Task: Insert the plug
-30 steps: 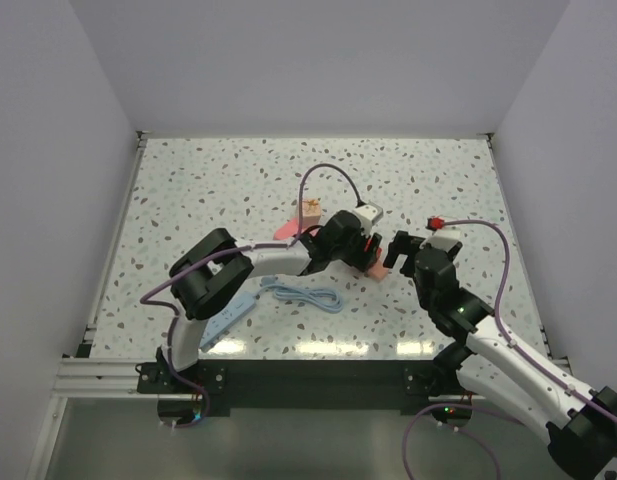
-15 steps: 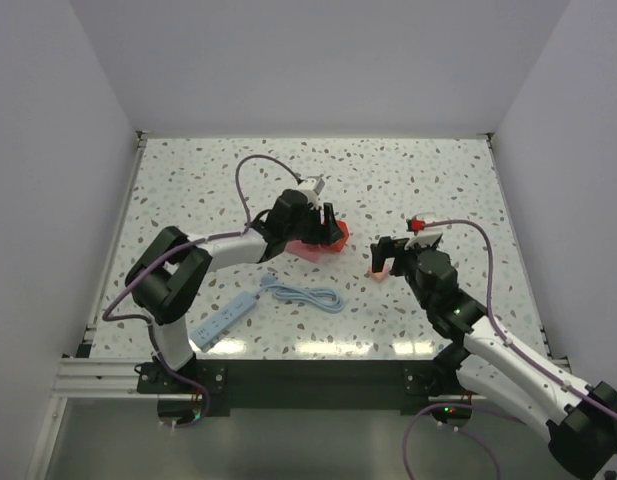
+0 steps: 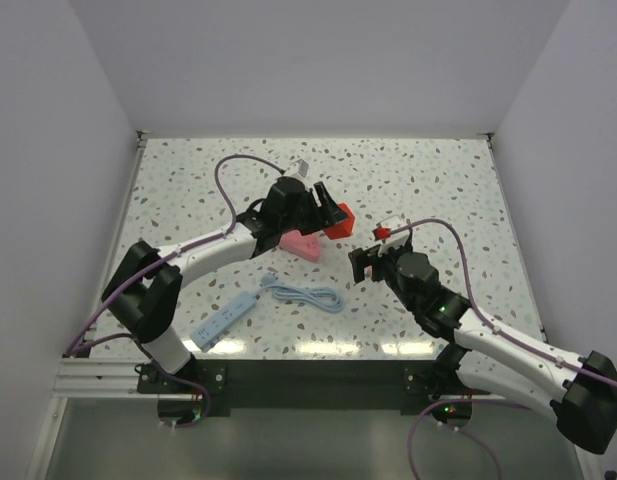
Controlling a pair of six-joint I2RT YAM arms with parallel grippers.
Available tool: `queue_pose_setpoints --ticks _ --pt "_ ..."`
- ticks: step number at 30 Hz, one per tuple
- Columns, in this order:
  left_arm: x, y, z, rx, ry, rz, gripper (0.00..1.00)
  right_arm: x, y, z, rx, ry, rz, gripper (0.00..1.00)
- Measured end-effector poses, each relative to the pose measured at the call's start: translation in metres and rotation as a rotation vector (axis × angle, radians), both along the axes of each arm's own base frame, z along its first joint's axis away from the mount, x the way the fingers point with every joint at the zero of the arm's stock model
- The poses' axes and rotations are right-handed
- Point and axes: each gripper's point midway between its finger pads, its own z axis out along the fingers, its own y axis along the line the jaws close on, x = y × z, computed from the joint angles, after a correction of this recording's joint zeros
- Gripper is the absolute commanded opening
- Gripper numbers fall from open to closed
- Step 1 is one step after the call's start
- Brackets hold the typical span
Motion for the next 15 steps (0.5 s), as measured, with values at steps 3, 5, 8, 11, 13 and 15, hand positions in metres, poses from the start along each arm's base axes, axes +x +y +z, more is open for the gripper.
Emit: queue_pose_setpoints --ticks 3,5,8,11,13,15 --pt "-0.006 0.003 -0.004 -0.02 0.077 0.038 0.0 0.004 0.005 0.011 -0.002 -0.03 0.003 0.92" --pt "-0.008 0.003 -0.005 -0.039 0.12 0.06 0.0 0.006 0.011 0.015 -0.011 -0.04 0.013 0.92" --pt "-0.012 0.005 -0.007 -0.055 0.176 0.09 0.0 0.005 0.019 0.016 -0.029 -0.049 0.031 0.91" --pt "-0.015 0.006 -0.002 -0.079 0.224 0.117 0.0 0.005 0.026 0.015 -0.062 -0.057 0.046 0.92" --pt "-0.018 0.005 0.005 -0.105 0.246 0.125 0.0 0.005 0.03 0.016 -0.083 -0.064 0.054 0.92" --pt "-0.019 0.004 0.013 -0.131 0.258 0.13 0.0 0.004 0.034 0.018 -0.096 -0.071 0.066 0.92"
